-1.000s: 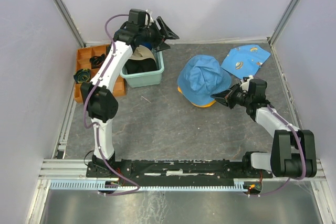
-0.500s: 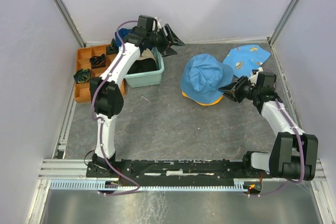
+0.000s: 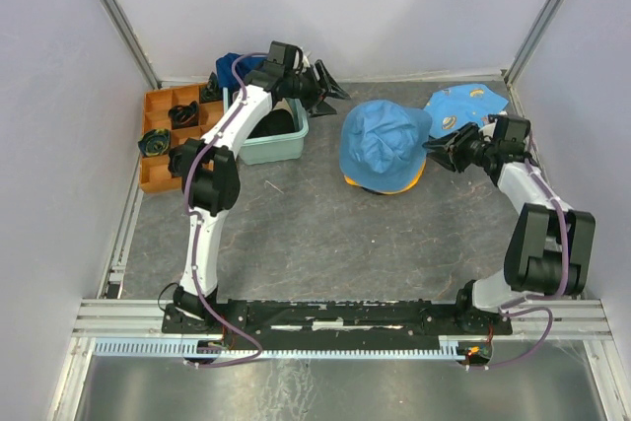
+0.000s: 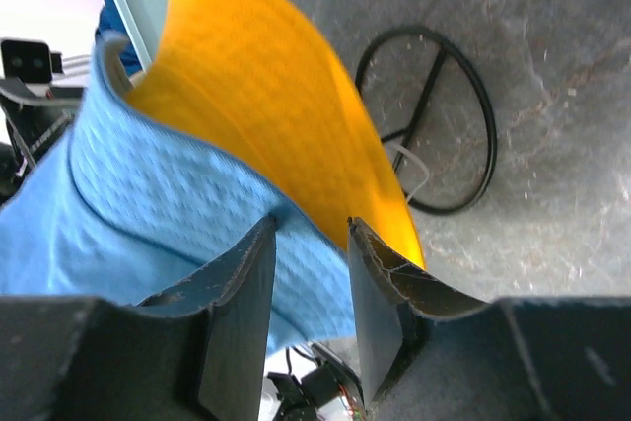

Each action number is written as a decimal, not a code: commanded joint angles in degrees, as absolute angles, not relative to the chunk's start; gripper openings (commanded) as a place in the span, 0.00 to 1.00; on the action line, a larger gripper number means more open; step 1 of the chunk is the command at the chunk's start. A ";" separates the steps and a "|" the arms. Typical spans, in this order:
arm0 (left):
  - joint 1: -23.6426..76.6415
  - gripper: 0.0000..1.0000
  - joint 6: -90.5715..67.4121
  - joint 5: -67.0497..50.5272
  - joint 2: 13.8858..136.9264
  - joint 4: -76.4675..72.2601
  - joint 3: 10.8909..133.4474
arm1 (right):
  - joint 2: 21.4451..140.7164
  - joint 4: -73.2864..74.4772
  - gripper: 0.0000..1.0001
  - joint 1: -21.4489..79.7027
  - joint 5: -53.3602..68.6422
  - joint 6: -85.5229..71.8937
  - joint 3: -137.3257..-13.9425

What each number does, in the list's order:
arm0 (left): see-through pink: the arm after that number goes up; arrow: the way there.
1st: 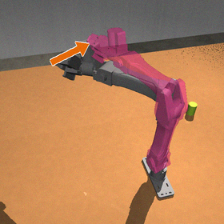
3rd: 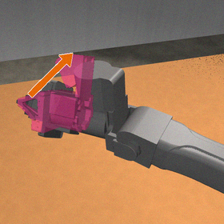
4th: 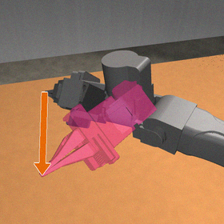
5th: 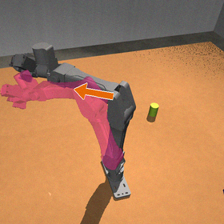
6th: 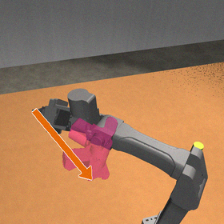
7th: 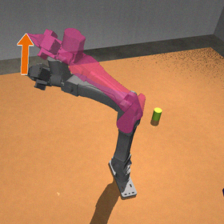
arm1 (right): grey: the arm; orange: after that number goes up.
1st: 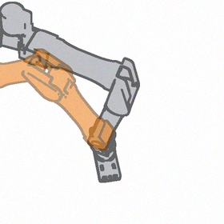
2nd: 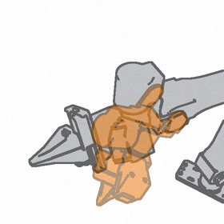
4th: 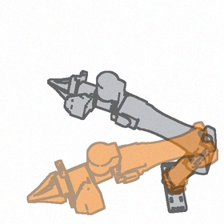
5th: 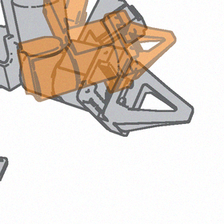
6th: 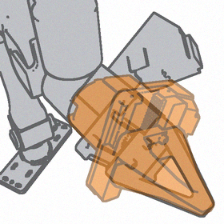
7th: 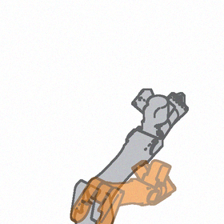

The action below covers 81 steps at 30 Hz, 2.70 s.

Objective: Stack the hats

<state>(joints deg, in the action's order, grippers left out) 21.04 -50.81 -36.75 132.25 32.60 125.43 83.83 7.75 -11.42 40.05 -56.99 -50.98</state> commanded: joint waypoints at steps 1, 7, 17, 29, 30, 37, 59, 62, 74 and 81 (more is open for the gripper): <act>21.25 0.66 -48.56 -39.93 131.76 29.97 127.74 | 89.40 2.37 0.44 -12.39 39.81 -58.81 -57.72; 20.89 0.65 -47.17 -40.70 130.91 29.27 124.34 | 92.26 3.09 0.44 -14.26 40.68 -58.79 -61.85; 19.94 0.61 -48.67 -45.57 131.16 22.46 117.08 | 85.30 9.33 0.47 -16.76 41.49 -57.13 -62.20; 21.12 0.52 -55.04 -52.34 127.97 10.04 107.71 | 81.93 14.31 0.48 -17.61 40.77 -55.46 -61.85; 21.25 0.50 -55.51 -52.53 127.44 9.27 106.80 | 81.85 14.44 0.48 -17.64 40.90 -55.42 -61.69; 20.14 0.49 -58.18 -52.98 123.75 4.86 103.08 | 80.99 15.36 0.48 -17.66 40.76 -55.12 -61.43; 19.66 0.51 -59.44 -55.06 126.92 2.77 103.15 | 79.78 16.96 0.49 -17.73 40.61 -55.23 -62.62; 19.99 0.51 -58.22 -54.91 127.30 4.47 103.95 | 79.64 16.36 0.49 -17.70 40.69 -55.73 -62.31; 21.16 0.52 -56.15 -54.47 128.32 6.72 104.99 | 78.87 16.43 0.49 -17.75 40.78 -55.82 -61.47; 20.24 0.53 -53.81 -53.91 129.96 9.61 108.36 | 78.22 16.52 0.49 -17.72 40.79 -55.81 -60.80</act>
<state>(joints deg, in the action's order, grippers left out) 20.73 -56.80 -53.52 129.16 8.67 105.25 80.51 17.80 -17.41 40.47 -55.70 -61.21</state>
